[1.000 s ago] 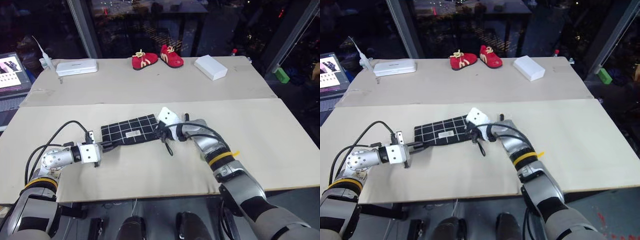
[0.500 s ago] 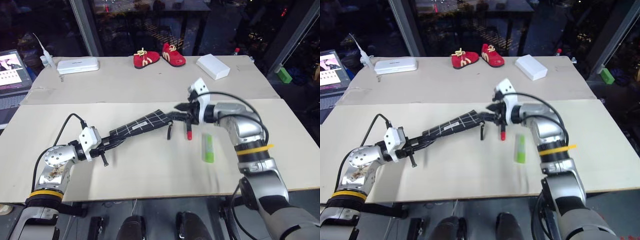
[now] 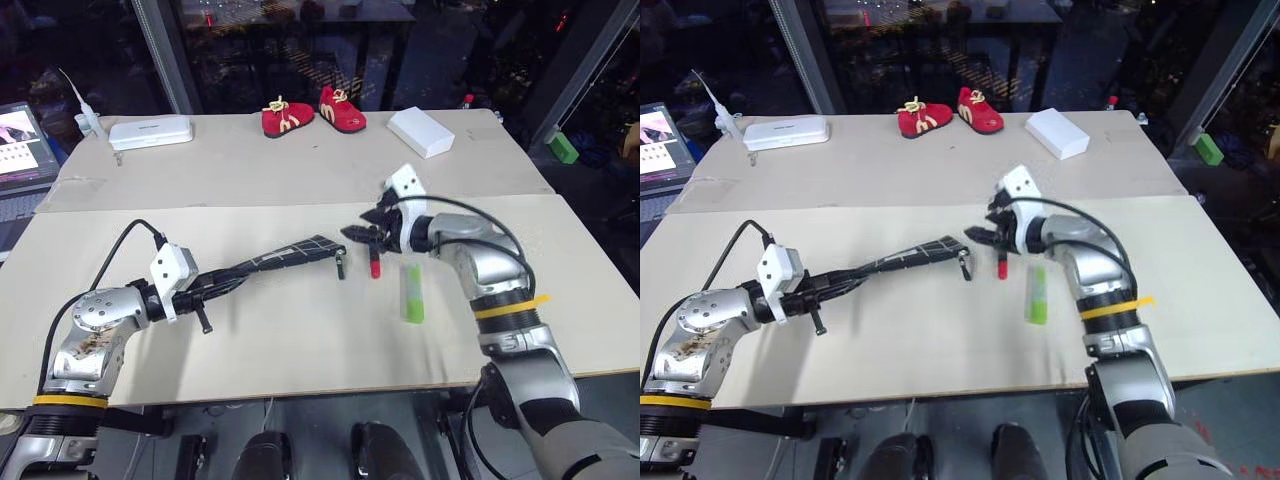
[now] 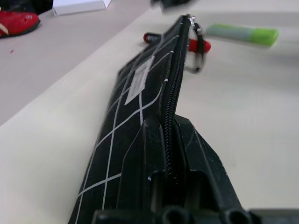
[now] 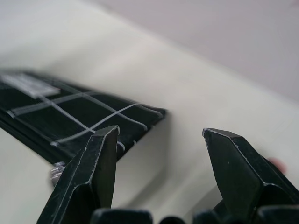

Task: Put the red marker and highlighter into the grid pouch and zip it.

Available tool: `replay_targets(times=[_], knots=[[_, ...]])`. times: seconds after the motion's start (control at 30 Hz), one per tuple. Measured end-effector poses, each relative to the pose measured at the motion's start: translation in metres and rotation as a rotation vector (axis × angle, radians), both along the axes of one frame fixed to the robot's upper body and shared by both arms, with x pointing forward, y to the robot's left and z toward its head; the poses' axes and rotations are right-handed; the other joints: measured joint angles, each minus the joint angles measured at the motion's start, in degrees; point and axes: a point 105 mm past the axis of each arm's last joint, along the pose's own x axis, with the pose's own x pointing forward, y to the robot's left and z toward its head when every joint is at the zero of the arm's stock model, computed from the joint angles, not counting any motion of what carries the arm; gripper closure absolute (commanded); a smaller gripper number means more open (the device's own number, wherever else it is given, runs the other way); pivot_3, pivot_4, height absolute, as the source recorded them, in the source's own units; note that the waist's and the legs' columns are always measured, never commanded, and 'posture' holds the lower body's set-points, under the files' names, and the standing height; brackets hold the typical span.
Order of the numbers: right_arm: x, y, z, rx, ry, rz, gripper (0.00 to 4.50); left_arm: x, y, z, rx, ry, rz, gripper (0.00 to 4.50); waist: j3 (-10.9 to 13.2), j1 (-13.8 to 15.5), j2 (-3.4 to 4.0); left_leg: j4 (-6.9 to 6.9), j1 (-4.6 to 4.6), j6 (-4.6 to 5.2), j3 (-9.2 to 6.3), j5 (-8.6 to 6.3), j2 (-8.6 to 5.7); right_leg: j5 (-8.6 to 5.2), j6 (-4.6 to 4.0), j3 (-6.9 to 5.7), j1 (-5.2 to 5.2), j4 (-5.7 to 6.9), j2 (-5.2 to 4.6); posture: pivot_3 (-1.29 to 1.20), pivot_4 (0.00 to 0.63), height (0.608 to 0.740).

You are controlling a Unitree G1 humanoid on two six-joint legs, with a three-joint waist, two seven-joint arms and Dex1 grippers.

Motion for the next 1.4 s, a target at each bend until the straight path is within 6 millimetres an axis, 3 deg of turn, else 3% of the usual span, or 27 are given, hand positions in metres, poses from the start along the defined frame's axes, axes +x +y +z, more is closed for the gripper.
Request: replay_targets(times=[0.07, 0.13, 0.27, 0.43, 0.67, 0.83, 1.0, 1.17, 1.33, 1.4], knots=[[-0.002, -0.005, 0.026, 0.122, -0.008, 0.037, 1.29, -0.002, 0.002, -0.005, 0.038, 0.011, 0.002, 4.50, 0.0, 0.1, 0.00, -0.01, -0.01, 0.00, -0.01, 0.00, 0.01, 0.00, 0.00, -0.02, 0.00, -0.03, 0.03, 0.00, 0.150, 0.740], [-0.009, -0.017, 0.033, 0.139, -0.010, 0.068, 1.29, 0.000, 0.004, -0.008, 0.054, 0.018, 0.026, 4.50, 0.0, 0.6, 0.00, -0.01, -0.06, 0.02, -0.01, -0.01, 0.02, 0.00, 0.00, -0.06, 0.01, -0.06, 0.02, 0.00, 0.150, 0.740], [-0.020, -0.029, 0.007, 0.096, 0.063, 0.085, 1.29, 0.007, 0.003, -0.007, 0.005, 0.039, 0.079, 4.50, 0.0, 1.4, 0.00, 0.00, -0.05, 0.04, 0.01, -0.02, -0.01, 0.00, 0.00, 0.00, 0.01, -0.07, -0.04, 0.00, 0.150, 0.740], [-0.025, -0.020, -0.037, -0.015, 0.151, 0.064, 1.29, 0.015, 0.000, 0.002, -0.100, 0.058, 0.128, 4.50, 0.0, 1.1, -0.01, 0.02, -0.01, 0.03, 0.03, -0.01, -0.05, 0.00, 0.00, 0.09, -0.01, 0.01, 0.03, 0.00, 0.150, 0.740], [-0.020, 0.016, -0.055, -0.051, 0.153, 0.056, 1.29, 0.018, -0.009, 0.013, -0.149, 0.057, 0.119, 4.50, 0.0, 1.1, -0.01, 0.02, -0.04, 0.01, 0.02, 0.00, -0.04, 0.00, 0.00, 0.09, -0.05, 0.03, 0.08, 0.00, 0.150, 0.740], [-0.012, 0.026, -0.046, -0.049, 0.120, 0.053, 1.29, 0.017, -0.009, 0.012, -0.149, 0.064, 0.121, 4.50, 0.0, 1.3, -0.01, 0.02, -0.05, 0.01, 0.01, 0.00, -0.07, 0.00, 0.00, 0.08, -0.05, 0.00, 0.05, 0.00, 0.150, 0.740], [-0.008, 0.026, -0.057, -0.064, 0.139, 0.036, 1.29, 0.015, -0.011, 0.013, -0.147, 0.059, 0.115, 4.50, 0.0, 1.3, -0.01, 0.02, -0.07, 0.01, 0.02, 0.00, -0.08, 0.01, 0.00, 0.09, -0.04, 0.01, 0.04, 0.00, 0.150, 0.740], [-0.006, 0.030, -0.061, -0.066, 0.149, 0.039, 2.52, 0.014, -0.012, 0.010, -0.137, 0.064, 0.113, 4.50, 0.0, 1.3, -0.01, 0.02, -0.05, 0.01, 0.02, 0.00, -0.06, 0.01, 0.00, 0.09, -0.05, 0.03, 0.07, 0.00, 0.150, 0.740], [-0.008, 0.037, -0.057, -0.070, 0.129, 0.083, 4.32, 0.014, -0.011, 0.008, -0.109, 0.060, 0.115, 4.50, 0.0, 1.2, -0.01, 0.02, -0.05, 0.01, 0.01, 0.00, -0.06, 0.01, 0.00, 0.09, -0.05, 0.03, 0.07, 0.00, 0.150, 0.740], [-0.010, 0.041, -0.057, -0.069, 0.132, 0.099, 4.45, 0.014, -0.011, 0.008, -0.101, 0.061, 0.113, 4.50, 0.0, 1.2, -0.01, 0.02, -0.05, 0.01, 0.01, 0.00, -0.06, 0.01, 0.00, 0.09, -0.05, 0.03, 0.06, 0.00, 0.150, 0.740]])
